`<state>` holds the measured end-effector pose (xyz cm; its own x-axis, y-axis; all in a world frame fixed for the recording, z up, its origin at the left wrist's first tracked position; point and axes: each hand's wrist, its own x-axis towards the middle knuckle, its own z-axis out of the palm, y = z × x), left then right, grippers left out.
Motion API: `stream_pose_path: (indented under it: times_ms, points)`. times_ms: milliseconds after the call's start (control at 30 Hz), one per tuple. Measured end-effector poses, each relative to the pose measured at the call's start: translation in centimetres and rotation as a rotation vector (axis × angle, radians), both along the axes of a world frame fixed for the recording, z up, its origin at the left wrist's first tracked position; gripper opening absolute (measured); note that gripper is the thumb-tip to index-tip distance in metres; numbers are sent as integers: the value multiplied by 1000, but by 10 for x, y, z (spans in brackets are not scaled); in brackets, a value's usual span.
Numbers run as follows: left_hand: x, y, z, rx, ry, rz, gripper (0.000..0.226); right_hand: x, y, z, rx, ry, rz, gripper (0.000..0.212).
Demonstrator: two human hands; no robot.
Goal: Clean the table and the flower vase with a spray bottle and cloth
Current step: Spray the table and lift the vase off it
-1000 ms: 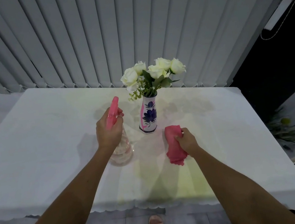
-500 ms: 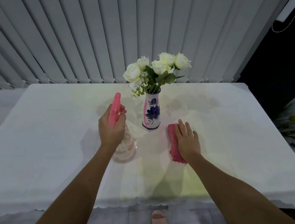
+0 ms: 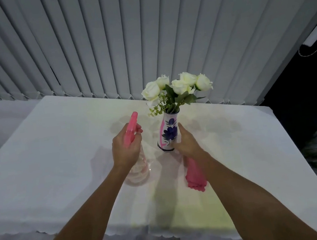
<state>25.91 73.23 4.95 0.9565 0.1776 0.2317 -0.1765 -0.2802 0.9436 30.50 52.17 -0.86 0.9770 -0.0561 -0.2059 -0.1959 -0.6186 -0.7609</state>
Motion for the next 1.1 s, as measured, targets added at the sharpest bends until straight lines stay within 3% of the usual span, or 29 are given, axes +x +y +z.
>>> stream_pose_path:
  times_ms: [167, 400, 567, 733, 867, 967, 1100]
  points:
    - [1, 0, 0, -4, -2, 24, 33, 11, 9, -2, 195, -99, -18, 62]
    - [-3, -14, 3, -8, 20, 159, 42, 20, 10, -7, 179, -165, -75, 53]
    - [9, -11, 29, -69, 15, 126, 10, 34, 6, 35, 213, -223, -90, 50]
    - [5, -7, 17, -28, 30, 12, 20, 37, -12, 49, 321, -166, -18, 30]
    - [14, 0, 23, -35, 111, -98, 14, 40, -20, 74, 416, -98, 76, 17]
    - [28, -3, 66, -24, 60, -268, 24, 41, -31, 113, 465, -80, 102, 20]
    - [38, -8, 115, -1, 16, -452, 34, 42, -40, 146, 480, -78, 131, 47]
